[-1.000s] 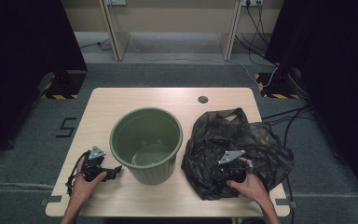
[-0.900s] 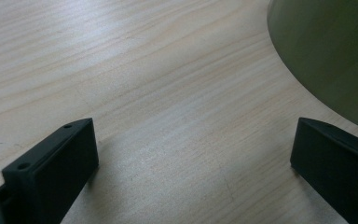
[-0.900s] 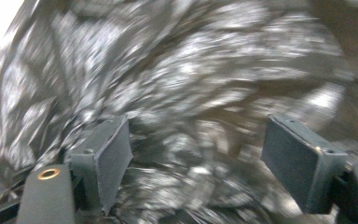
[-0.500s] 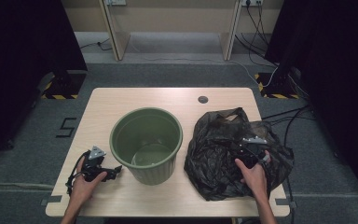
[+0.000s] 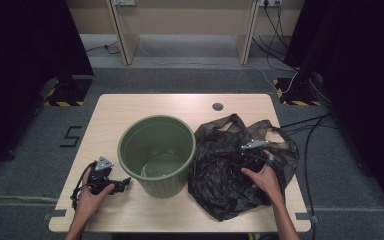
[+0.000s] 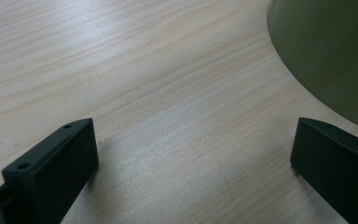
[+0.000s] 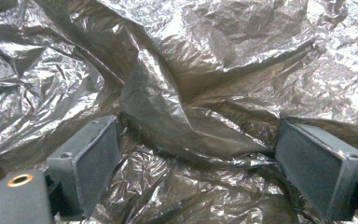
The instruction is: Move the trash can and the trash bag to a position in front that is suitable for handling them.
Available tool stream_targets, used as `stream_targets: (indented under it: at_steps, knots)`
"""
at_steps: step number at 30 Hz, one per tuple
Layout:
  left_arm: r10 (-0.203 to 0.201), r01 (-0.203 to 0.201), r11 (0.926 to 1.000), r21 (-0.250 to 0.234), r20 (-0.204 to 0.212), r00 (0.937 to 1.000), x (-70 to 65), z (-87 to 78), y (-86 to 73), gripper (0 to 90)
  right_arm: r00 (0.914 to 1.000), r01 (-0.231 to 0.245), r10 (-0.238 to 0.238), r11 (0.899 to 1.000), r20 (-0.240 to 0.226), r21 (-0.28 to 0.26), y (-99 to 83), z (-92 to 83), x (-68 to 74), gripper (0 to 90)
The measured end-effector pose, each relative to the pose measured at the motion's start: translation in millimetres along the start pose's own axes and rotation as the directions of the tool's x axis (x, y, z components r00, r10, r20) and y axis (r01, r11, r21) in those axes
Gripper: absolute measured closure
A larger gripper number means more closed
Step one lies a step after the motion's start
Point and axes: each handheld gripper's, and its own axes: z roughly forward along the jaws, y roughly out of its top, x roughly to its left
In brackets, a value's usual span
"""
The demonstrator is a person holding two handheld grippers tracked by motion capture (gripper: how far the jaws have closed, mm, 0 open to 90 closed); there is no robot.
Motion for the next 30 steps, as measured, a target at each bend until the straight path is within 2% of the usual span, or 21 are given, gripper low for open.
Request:
stream_targets:
  at_steps: [4,5,6,8,9,10,14,16,17,18,21,23,25,27,28,30]
  knots:
    - [0.000,0.000,1.0000,0.000,0.000,1.0000,0.0,0.0,0.0,0.0,0.9999,0.008,-0.008,1.000,-0.011,0.008,4.1,1.2,-12.7,17.8]
    - [0.000,0.000,1.0000,0.000,0.000,1.0000,0.0,0.0,0.0,0.0,0.9997,0.023,-0.023,1.000,-0.011,0.012,4.5,0.4,-15.2,18.0]
    - [0.000,0.000,1.0000,0.000,0.000,1.0000,0.0,0.0,0.0,0.0,0.9995,0.033,-0.033,0.999,0.000,0.016,4.9,-1.1,-17.6,18.7]
    - [0.000,0.000,1.0000,0.000,0.000,1.0000,0.0,0.0,0.0,0.0,0.9981,0.025,-0.026,1.000,0.056,0.015,5.2,-6.3,-21.6,20.3]
    - [0.000,0.000,1.0000,0.000,0.000,1.0000,0.0,0.0,0.0,0.0,0.9981,0.025,-0.026,1.000,0.056,0.015,5.2,-6.3,-21.6,20.3]
    - [0.000,0.000,1.0000,0.000,0.000,1.0000,0.0,0.0,0.0,0.0,0.9956,-0.012,0.011,1.000,0.093,0.007,4.1,-16.2,-21.5,19.9]
    - [0.000,0.000,1.0000,0.000,0.000,1.0000,0.0,0.0,0.0,0.0,0.9908,-0.066,0.067,0.998,0.118,-0.011,-5.5,-38.6,0.9,15.4]
    - [0.000,0.000,1.0000,0.000,0.000,1.0000,0.0,0.0,0.0,0.0,0.9790,-0.115,0.116,0.993,0.167,-0.019,-14.6,-43.5,15.3,15.5]
    - [0.000,0.000,1.0000,0.000,0.000,1.0000,0.0,0.0,0.0,0.0,0.9790,-0.115,0.116,0.993,0.167,-0.019,-14.6,-43.5,15.3,15.5]
    - [0.000,0.000,1.0000,0.000,0.000,1.0000,0.0,0.0,0.0,0.0,0.9690,-0.144,0.142,0.990,0.202,-0.005,-24.1,-41.8,25.5,15.5]
    - [0.000,0.000,1.0000,0.000,0.000,1.0000,0.0,0.0,0.0,0.0,0.9676,-0.164,0.161,0.986,0.194,-0.004,-31.7,-36.1,28.0,15.5]
    - [0.000,0.000,1.0000,0.000,0.000,1.0000,0.0,0.0,0.0,0.0,0.9751,-0.174,0.174,0.985,0.137,-0.010,-36.3,-29.2,18.8,13.1]
    - [0.000,0.000,1.0000,0.000,0.000,1.0000,0.0,0.0,0.0,0.0,0.9844,-0.138,0.139,0.990,0.108,-0.017,-34.6,-26.9,9.6,13.3]
    - [0.000,0.000,1.0000,0.000,0.000,1.0000,0.0,0.0,0.0,0.0,0.9874,-0.125,0.126,0.992,0.096,-0.012,-33.0,-25.7,4.7,13.2]
    - [0.000,0.000,1.0000,0.000,0.000,1.0000,0.0,0.0,0.0,0.0,0.9924,-0.096,0.095,0.995,0.078,0.005,-27.8,-23.5,-6.1,14.6]
    - [0.000,0.000,1.0000,0.000,0.000,1.0000,0.0,0.0,0.0,0.0,0.9959,-0.074,0.073,0.997,0.054,0.018,-21.9,-19.9,-16.6,14.8]
